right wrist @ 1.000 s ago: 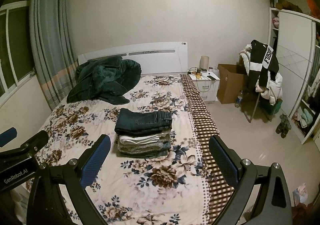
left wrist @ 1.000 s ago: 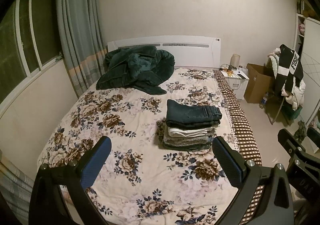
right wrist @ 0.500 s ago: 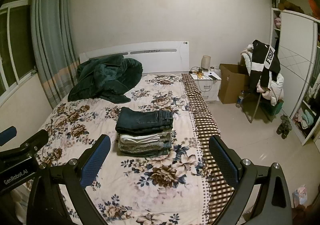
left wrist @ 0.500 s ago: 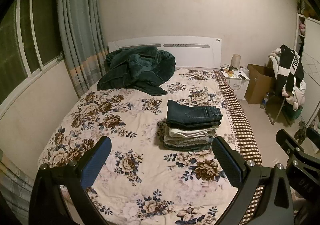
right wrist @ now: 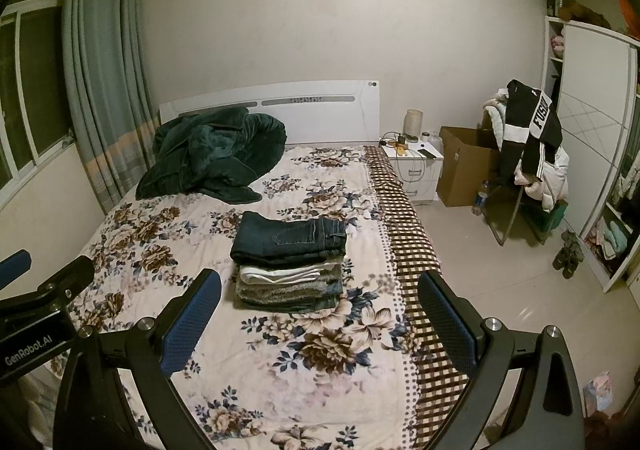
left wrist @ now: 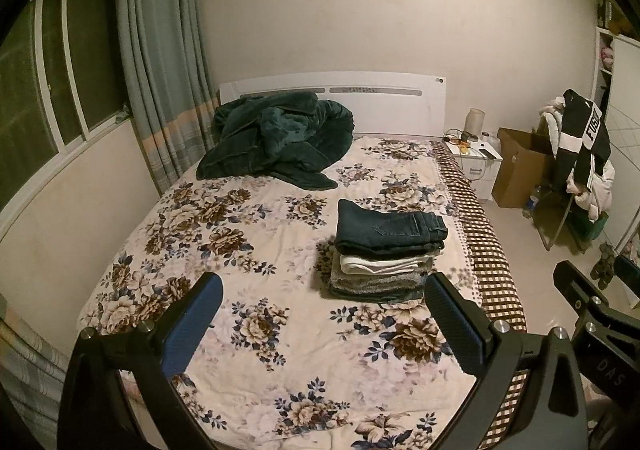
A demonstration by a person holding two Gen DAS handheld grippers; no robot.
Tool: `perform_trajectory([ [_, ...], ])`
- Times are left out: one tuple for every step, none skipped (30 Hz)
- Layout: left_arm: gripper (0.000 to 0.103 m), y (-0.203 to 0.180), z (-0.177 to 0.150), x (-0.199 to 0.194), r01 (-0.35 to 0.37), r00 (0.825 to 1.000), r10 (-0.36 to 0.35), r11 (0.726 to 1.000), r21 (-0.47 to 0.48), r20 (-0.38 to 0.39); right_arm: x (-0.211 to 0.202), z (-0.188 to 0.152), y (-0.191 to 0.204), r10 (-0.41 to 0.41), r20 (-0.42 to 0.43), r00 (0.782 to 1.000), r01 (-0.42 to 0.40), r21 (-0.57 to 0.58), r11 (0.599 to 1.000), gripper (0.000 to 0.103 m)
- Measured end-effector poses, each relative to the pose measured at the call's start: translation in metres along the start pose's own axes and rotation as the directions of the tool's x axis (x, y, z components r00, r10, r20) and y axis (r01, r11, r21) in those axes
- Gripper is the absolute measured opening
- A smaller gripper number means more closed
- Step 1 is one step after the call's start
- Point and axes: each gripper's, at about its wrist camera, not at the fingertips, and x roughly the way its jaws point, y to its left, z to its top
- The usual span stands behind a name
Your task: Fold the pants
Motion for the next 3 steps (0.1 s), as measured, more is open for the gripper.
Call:
perform_trajectory([
  [0.103,0.0012,-0.0004,-0.0004,-0.002,1.000,0.002,1.000,-0.002,0.002,0.0003,-0.0006,-0.0005,0.002,-0.001,1.000,-0.002,-0.001,1.000,0.100],
  [0.103,0.0024,-0.0009,-0.0009,0.000,1.000,0.000,1.000,-0.005,0.002,0.0009,-0.0017,-0.0012,0.002,-0.001,1.000,-0.002,-0.004,1.000,0.100],
  [0.103,0.0033,-0.0027,-0.0016,0.001,1.000,-0.001,1.000,-0.008,0.000,0.0008,-0.0016,-0.0015,0.002,-0.001,1.000,-0.002,-0.004,1.000,0.100],
])
